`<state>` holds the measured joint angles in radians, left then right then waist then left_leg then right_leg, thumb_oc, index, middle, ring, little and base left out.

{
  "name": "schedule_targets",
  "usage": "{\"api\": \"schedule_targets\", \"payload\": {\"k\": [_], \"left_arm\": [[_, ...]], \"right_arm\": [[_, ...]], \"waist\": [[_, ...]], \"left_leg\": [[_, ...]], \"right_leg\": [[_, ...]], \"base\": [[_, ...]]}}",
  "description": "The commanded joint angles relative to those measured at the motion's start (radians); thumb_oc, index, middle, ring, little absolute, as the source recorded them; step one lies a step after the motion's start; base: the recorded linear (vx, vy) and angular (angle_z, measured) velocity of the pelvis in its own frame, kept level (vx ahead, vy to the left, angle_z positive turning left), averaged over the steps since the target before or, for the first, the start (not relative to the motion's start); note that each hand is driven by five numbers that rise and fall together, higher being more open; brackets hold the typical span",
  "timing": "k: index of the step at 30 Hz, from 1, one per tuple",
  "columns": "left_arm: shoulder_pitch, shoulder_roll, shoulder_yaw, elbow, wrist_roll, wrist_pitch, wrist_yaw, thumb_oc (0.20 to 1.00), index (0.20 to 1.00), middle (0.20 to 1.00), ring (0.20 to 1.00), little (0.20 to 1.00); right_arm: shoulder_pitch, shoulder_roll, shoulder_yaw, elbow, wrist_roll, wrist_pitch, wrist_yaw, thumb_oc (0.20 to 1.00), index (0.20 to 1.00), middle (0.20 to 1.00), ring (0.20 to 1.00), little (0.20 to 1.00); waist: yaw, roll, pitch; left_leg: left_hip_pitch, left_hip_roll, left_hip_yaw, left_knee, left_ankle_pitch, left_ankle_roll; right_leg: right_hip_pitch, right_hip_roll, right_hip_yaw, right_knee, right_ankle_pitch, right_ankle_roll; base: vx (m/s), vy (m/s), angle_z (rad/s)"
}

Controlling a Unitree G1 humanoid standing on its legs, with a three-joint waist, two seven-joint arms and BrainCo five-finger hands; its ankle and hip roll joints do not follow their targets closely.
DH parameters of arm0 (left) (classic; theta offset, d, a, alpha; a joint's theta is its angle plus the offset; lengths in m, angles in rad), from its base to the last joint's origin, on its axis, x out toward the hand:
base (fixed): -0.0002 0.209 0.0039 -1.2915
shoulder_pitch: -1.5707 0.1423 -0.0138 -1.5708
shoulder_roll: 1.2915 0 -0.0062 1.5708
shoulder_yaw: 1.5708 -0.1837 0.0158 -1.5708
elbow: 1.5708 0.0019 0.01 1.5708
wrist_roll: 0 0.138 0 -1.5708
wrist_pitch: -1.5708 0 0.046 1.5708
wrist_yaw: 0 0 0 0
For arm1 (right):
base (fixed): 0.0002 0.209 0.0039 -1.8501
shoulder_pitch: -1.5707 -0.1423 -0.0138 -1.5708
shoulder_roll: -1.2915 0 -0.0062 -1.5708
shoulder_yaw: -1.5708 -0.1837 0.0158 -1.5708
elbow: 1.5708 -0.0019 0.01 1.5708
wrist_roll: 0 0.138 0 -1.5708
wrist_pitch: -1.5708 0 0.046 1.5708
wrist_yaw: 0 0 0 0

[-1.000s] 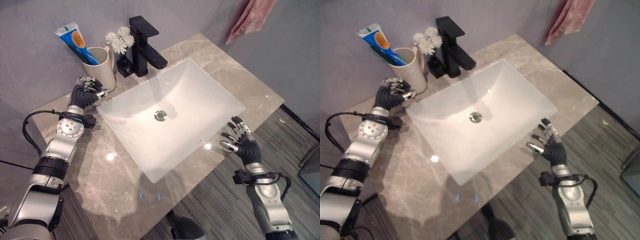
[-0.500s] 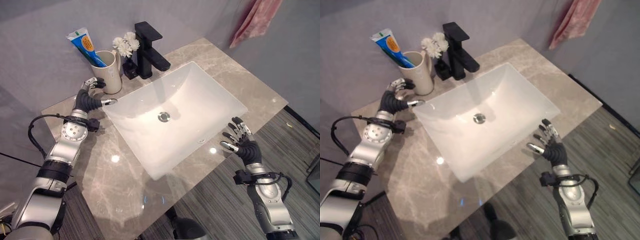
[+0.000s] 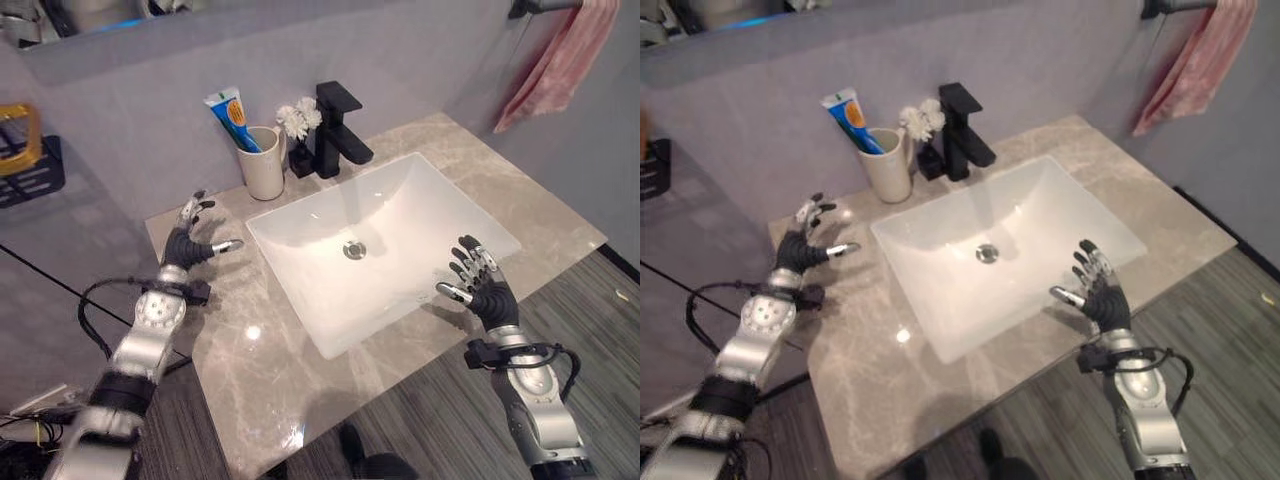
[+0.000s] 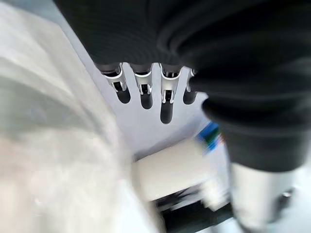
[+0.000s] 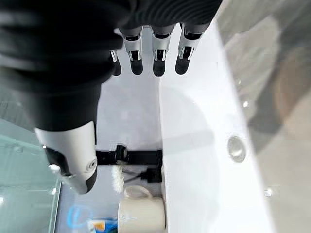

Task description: Put brush and paste in cup on sink, flatten towel.

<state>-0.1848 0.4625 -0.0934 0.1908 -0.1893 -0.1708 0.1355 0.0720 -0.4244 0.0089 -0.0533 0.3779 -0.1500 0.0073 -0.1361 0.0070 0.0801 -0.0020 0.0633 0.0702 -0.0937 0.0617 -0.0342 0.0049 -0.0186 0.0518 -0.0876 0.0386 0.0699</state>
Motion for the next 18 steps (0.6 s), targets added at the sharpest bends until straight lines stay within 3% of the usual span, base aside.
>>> {"api": "schedule_targets", "payload": {"k": [1, 3, 10, 16, 17, 18], "left_arm": [[-0.072, 0.061, 0.029, 0.048, -0.025, -0.047, -0.004, 1.000, 1.000, 1.000, 1.000, 1.000], [-0.005, 0.033, 0.034, -0.006, -0.033, -0.050, -0.014, 1.000, 1.000, 1.000, 1.000, 1.000], [0.077, 0.005, 0.043, -0.068, -0.044, -0.051, -0.033, 1.000, 1.000, 1.000, 1.000, 1.000], [0.149, -0.012, 0.057, -0.164, -0.064, -0.066, -0.056, 1.000, 1.000, 1.000, 1.000, 1.000], [0.139, -0.020, 0.054, -0.174, -0.067, -0.070, -0.058, 1.000, 1.000, 1.000, 1.000, 1.000], [0.131, -0.027, 0.050, -0.182, -0.072, -0.076, -0.064, 1.000, 1.000, 1.000, 1.000, 1.000]], "right_arm": [[-0.014, 0.008, -0.034, -0.032, 0.000, -0.038, -0.002, 1.000, 1.000, 1.000, 1.000, 1.000], [-0.040, 0.010, -0.046, -0.023, 0.007, -0.045, -0.025, 1.000, 1.000, 1.000, 1.000, 1.000], [-0.055, 0.007, -0.042, -0.025, 0.019, -0.049, -0.025, 1.000, 1.000, 1.000, 1.000, 1.000], [-0.072, -0.018, -0.057, -0.038, 0.046, -0.067, -0.027, 1.000, 1.000, 1.000, 1.000, 1.000], [-0.077, -0.030, -0.066, -0.033, 0.040, -0.073, -0.038, 1.000, 1.000, 1.000, 1.000, 1.000], [-0.082, -0.035, -0.070, -0.029, 0.037, -0.074, -0.045, 1.000, 1.000, 1.000, 1.000, 1.000]], "waist": [[0.017, -0.036, -0.046], [0.048, -0.031, -0.054], [0.076, -0.031, -0.057], [0.105, -0.025, -0.012], [0.094, -0.037, 0.009], [0.080, -0.047, 0.015]], "left_leg": [[0.043, -0.001, -0.061, 0.046, -0.161, -0.030], [0.030, 0.005, -0.114, 0.067, -0.153, -0.038], [0.016, 0.027, -0.169, 0.107, -0.145, -0.060], [-0.064, 0.077, -0.230, 0.157, -0.062, -0.133], [-0.120, 0.059, -0.196, 0.208, -0.062, -0.126], [-0.127, 0.046, -0.134, 0.262, -0.100, -0.105]], "right_leg": [[0.009, -0.074, -0.125, 0.045, -0.125, 0.060], [0.028, -0.067, -0.168, 0.070, -0.153, 0.039], [0.051, -0.044, -0.202, 0.089, -0.182, 0.010], [0.073, 0.008, -0.243, 0.081, -0.216, -0.024], [0.062, 0.002, -0.257, 0.082, -0.216, -0.030], [0.047, -0.007, -0.266, 0.088, -0.212, -0.032]], "base": [[-0.07, -0.076, 0.34], [-0.09, -0.145, 0.56], [-0.04, -0.154, 0.43], [-0.14, -0.236, 0.29], [-0.33, -0.251, 0.71], [-0.34, -0.218, 0.85]]}}
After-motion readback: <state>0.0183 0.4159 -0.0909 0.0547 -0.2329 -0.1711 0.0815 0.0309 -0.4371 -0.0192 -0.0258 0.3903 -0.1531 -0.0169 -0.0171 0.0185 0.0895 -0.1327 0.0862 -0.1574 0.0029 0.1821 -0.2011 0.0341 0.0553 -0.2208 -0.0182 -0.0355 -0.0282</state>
